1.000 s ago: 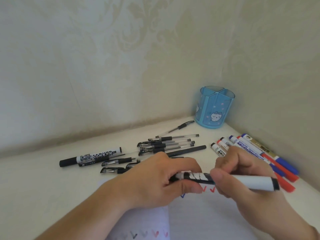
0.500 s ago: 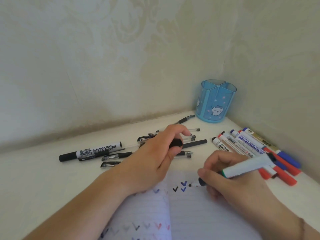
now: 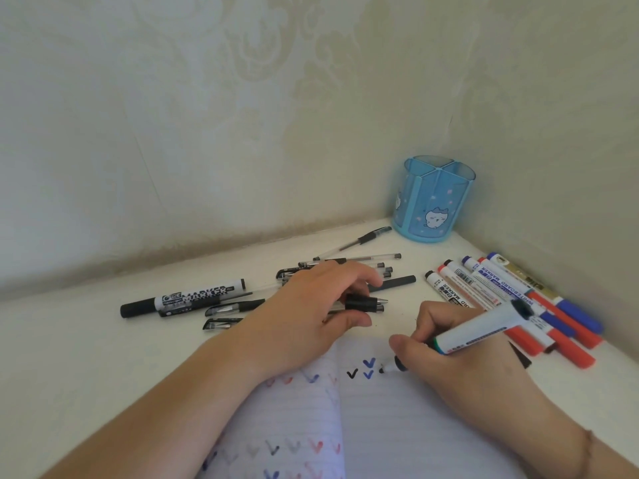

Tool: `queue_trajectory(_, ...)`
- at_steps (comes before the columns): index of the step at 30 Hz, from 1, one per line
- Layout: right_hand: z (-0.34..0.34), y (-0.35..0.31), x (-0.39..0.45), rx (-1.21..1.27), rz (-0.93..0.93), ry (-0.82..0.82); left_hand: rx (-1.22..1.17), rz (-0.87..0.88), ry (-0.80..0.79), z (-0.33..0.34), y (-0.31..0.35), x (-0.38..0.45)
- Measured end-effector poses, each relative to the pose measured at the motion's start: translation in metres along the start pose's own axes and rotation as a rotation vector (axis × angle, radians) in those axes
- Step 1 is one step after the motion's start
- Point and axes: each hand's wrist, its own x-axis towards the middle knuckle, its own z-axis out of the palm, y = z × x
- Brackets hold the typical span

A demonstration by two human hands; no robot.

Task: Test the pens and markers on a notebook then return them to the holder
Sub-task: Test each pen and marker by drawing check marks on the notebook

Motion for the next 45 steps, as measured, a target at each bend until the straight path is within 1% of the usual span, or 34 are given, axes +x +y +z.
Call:
queue_trajectory(7, -0.001, 0.001, 0.002, 0.029, 0.019, -0.02, 0.063, 0.076, 0.038, -0.001, -0.002, 0.002)
queue_trajectory(12, -0.001, 0.004, 0.003, 0.085, 0.001, 0.027, 0.056, 0.129, 0.059, 0.0, -0.001, 0.002)
queue_trajectory(16, -0.009, 0.006, 0.006, 0.373, -0.01, 0.104, 0.031, 0.159, 0.063, -0.002, 0.001, 0.003)
queue_trajectory(19, -0.013, 0.009, 0.008, 0.574, -0.015, 0.075, 0.025, 0.148, 0.078, -0.002, 0.001, 0.002)
queue_trajectory(22, -0.014, 0.013, 0.01, 0.666, -0.012, 0.05, 0.021, 0.165, 0.092, -0.002, 0.002, 0.002)
queue_trajectory(25, -0.013, 0.014, 0.01, 0.681, -0.015, 0.041, 0.007, 0.19, 0.098, 0.0, 0.002, 0.002)
queue_trajectory(27, -0.012, 0.015, 0.01, 0.696, -0.038, 0.006, -0.007, 0.2, 0.09, 0.0, 0.003, 0.003)
queue_trajectory(30, -0.008, 0.016, 0.011, 0.729, -0.046, -0.101, -0.032, 0.228, 0.054, 0.002, 0.008, 0.003)
queue_trajectory(32, -0.006, 0.016, 0.01, 0.774, -0.052, -0.148, -0.119, 0.2, 0.038, 0.003, 0.012, 0.001)
queue_trajectory(35, -0.003, 0.014, 0.009, 0.769, -0.089, -0.144, -0.234, 0.171, 0.053, 0.005, 0.018, -0.002)
queue_trajectory(39, 0.0, 0.013, 0.006, 0.764, -0.135, -0.102, -0.24, 0.197, 0.043, 0.005, 0.023, -0.002)
queue_trajectory(45, 0.003, 0.01, 0.005, 0.619, -0.231, -0.051, -0.267, 0.168, 0.021, 0.007, 0.022, -0.004)
